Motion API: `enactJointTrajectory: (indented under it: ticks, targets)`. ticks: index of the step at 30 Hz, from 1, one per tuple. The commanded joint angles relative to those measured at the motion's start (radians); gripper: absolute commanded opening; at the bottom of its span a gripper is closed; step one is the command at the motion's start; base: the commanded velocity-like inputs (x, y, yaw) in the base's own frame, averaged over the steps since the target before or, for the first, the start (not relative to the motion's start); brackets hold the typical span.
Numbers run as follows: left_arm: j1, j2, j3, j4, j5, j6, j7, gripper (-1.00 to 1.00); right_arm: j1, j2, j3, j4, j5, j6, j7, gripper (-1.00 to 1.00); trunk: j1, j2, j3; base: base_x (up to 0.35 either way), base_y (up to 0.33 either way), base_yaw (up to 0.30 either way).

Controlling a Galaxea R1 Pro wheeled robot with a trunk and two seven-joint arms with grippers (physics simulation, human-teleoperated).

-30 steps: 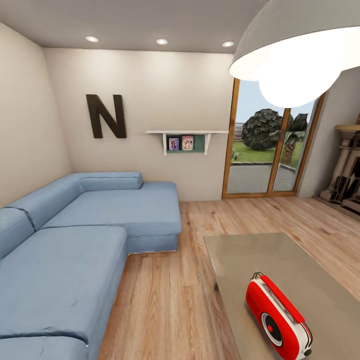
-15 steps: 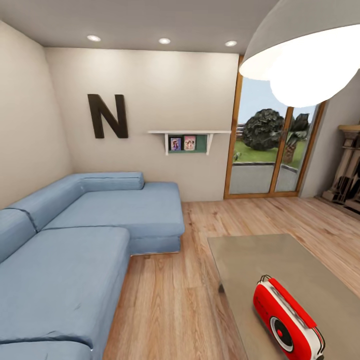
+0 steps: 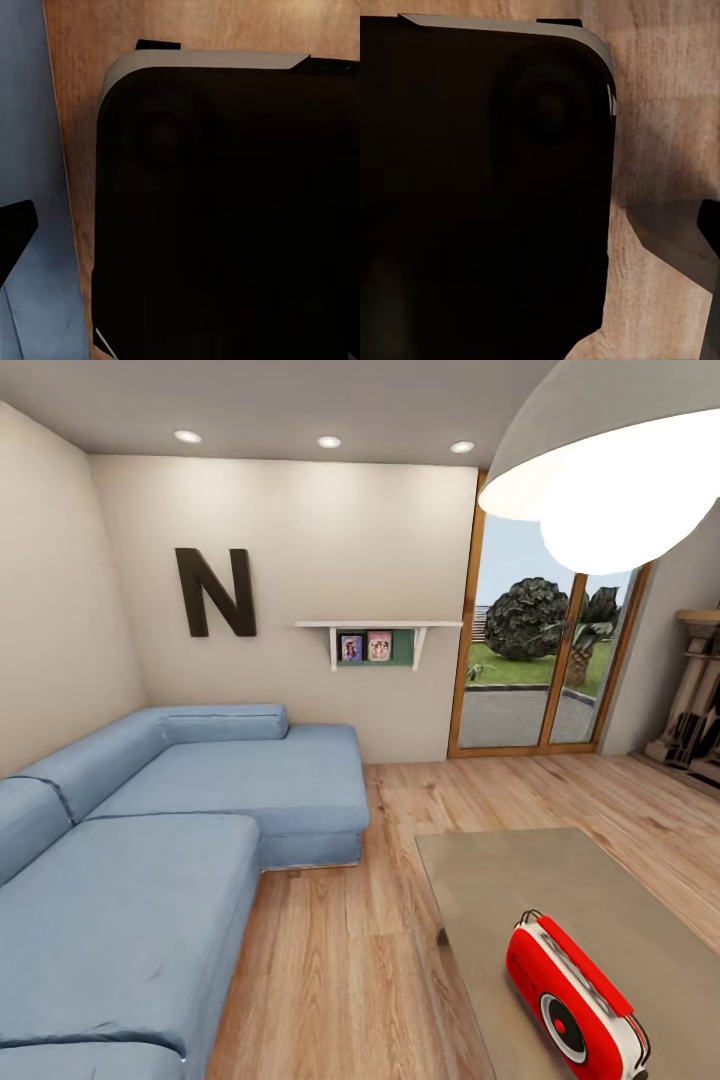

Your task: Turn on the radio receiver that's on the table in the living room.

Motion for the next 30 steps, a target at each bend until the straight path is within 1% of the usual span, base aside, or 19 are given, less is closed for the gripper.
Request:
enactJointTrajectory:
  ticks: [1,4,16,24,30]
  targets:
    - [0.000,0.000,0.000,0.000,0.000,0.000,0.000,1.00,0.000,0.000,-0.001,0.000,0.000,0.000,0.000,1.00,0.000,0.000,0.000,0.005,0.000,0.000]
    - [0.000,0.000,0.000,0.000,0.001,0.000,0.000,1.00,0.000,0.000,-0.001,0.000,0.000,0.001,0.000,1.00,0.000,0.000,0.000,0.090,0.000,0.000]
    - [0.000,0.000,0.000,0.000,0.001,0.000,0.001,1.00,0.000,0.000,0.000,0.000,0.000,0.001,0.000,1.00,0.000,0.000,0.000,0.281,0.000,0.000]
    - [0.000,0.000,0.000,0.000,0.001,0.000,0.001,1.00,0.000,0.000,-0.001,0.000,0.000,0.000,0.000,1.00,0.000,0.000,0.000,0.049,0.000,-0.012]
    - [0.000,0.000,0.000,0.000,0.001,0.000,0.001,1.00,0.000,0.000,-0.002,0.000,-0.001,0.000,0.000,1.00,0.000,0.000,0.000,0.004,0.000,-0.211]
